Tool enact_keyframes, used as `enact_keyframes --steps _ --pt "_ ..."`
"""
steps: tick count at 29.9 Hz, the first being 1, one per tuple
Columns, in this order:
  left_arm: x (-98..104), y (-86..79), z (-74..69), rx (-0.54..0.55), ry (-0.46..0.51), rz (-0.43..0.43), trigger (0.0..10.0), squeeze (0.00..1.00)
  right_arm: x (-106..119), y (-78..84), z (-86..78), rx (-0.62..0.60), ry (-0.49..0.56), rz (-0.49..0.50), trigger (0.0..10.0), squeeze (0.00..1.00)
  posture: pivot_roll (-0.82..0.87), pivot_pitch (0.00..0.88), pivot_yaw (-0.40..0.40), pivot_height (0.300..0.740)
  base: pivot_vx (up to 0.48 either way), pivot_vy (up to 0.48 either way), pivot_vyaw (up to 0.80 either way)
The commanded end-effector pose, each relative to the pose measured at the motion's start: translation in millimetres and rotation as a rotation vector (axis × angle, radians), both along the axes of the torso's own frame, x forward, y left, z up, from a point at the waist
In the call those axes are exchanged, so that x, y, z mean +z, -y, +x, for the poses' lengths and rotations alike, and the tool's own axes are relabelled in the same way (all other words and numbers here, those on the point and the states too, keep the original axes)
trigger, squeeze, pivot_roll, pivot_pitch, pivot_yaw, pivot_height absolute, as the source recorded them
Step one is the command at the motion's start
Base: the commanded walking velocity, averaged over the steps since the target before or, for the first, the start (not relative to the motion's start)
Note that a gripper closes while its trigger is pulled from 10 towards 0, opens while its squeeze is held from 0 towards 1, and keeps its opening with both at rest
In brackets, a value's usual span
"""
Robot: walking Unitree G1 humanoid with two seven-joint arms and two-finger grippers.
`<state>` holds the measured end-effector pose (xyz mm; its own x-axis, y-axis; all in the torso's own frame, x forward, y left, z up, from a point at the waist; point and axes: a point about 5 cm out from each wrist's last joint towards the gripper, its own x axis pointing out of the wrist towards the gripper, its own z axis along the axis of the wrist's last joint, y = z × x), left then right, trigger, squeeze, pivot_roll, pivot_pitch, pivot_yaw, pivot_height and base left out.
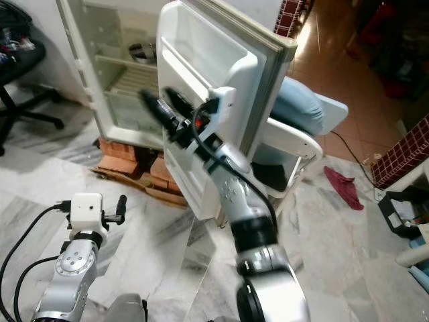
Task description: Restocking fridge
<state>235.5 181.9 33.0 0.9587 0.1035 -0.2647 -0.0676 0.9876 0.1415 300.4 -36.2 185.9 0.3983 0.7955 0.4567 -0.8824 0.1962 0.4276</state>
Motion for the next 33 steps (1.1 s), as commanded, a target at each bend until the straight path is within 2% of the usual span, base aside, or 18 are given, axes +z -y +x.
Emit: enact_keyframes --steps 1,2,6,9,14,17,23,33 --pt "1 1.4 -0.3 -0.006 0.003 0.002 10.0 0.0 2 5.5 -1.4 0.023 0.016 0.003 10.0 0.0 0.12 0.0 -0.106 0.74 0.0 0.0 0.0" --pt "1 2.4 1.2 -0.012 0.003 0.001 10.0 0.0 -14 13.2 6.0 -0.05 -0.01 -0.059 10.0 0.0 0.11 0.0 -0.101 0.74 0.0 0.0 0.0" --pt "4 4.6 5.7 -0.027 0.014 -0.006 10.0 0.0 -45 35.5 26.2 -0.289 -0.042 -0.241 10.0 0.0 0.1 0.0 -0.095 0.74 0.0 0.0 0.0" --pt "6 3.1 7.3 -0.031 0.029 -0.019 10.0 0.0 -53 48.0 27.9 -0.356 -0.052 -0.307 10.0 0.0 0.1 0.0 -0.095 0.74 0.0 0.0 0.0" --pt "13 -2.5 6.1 -0.03 0.072 -0.011 10.0 0.0 -66 69.3 21.4 -0.42 -0.057 -0.436 10.0 0.0 0.11 0.0 -0.1 0.74 0.136 0.0 0.0" --pt "12 -4.3 4.3 -0.026 0.066 -0.01 10.0 0.0 -76 88.7 29.8 -0.569 -0.008 -0.566 10.0 0.0 0.12 0.0 -0.099 0.74 0.379 0.0 0.0" --pt "12 -1.6 5.5 -0.035 0.07 -0.009 10.0 0.0 -70 97.0 41.0 -0.716 0.02 -0.602 10.0 0.0 0.12 0.0 -0.096 0.74 0.409 0.0 0.0" --pt "11 -1.5 4.8 -0.033 0.062 -0.009 10.0 0.0 -74 104.2 39.8 -0.741 0.032 -0.61 10.0 0.0 0.12 0.0 -0.097 0.74 0.426 -0.085 0.0"
